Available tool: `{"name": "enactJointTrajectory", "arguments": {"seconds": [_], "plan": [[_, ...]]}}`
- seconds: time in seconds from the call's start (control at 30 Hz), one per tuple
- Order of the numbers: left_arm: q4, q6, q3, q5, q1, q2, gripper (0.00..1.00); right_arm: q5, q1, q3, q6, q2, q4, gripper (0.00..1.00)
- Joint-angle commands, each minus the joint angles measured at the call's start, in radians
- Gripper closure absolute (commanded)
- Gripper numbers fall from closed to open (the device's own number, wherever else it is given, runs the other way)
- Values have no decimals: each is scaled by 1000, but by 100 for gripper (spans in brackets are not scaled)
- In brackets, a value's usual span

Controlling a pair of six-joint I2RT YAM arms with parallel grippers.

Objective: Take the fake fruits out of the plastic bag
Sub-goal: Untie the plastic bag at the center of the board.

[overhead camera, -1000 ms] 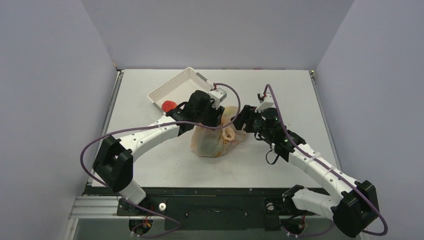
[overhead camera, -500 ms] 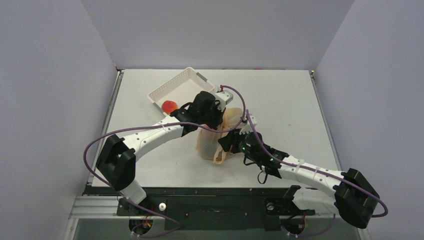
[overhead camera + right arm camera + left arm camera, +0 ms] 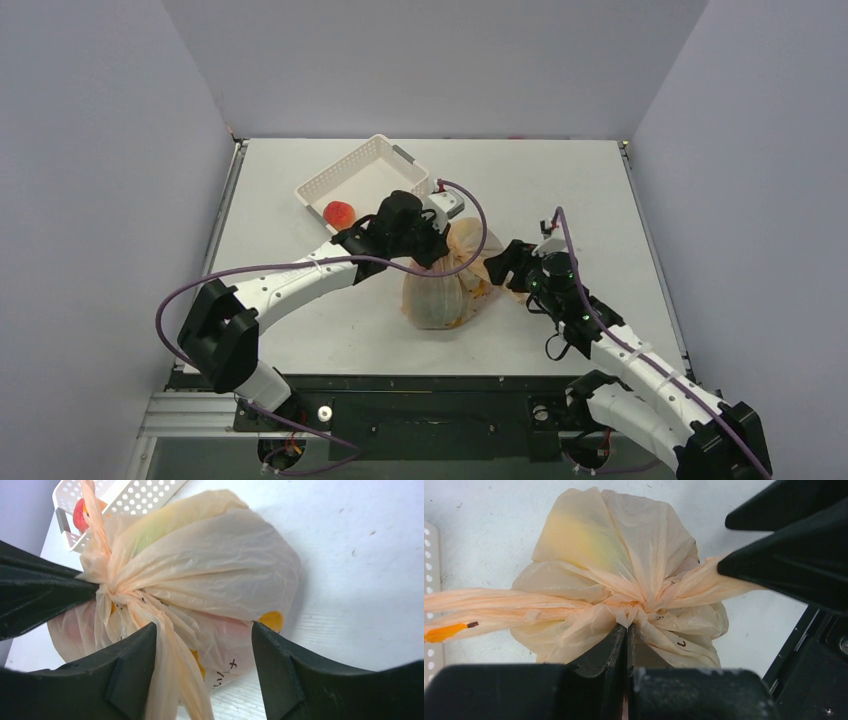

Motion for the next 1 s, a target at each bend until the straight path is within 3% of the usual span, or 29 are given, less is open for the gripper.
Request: {"name": "enactJointTrajectory", "arguments": {"seconds": [0.0, 0.2, 0.5, 0.87, 0.93, 0.97], "plan": [[41, 22, -6, 31, -4, -49, 100, -112, -86, 129, -121, -27, -130, 38], [39, 24, -2, 42, -8, -51, 100, -182, -98, 279, -188, 76, -218, 38], [44, 27, -7, 48, -19, -58, 100, -181, -86, 334, -89, 128, -186, 38], [42, 28, -1, 70, -32, -54, 100, -76, 79, 383, 40, 320, -84, 53], [40, 31, -2, 67, -38, -58, 100, -40, 79, 364, 71, 314, -66, 58], [40, 34, -4, 60, -42, -61, 100, -20, 79, 344, 90, 303, -61, 67]]}}
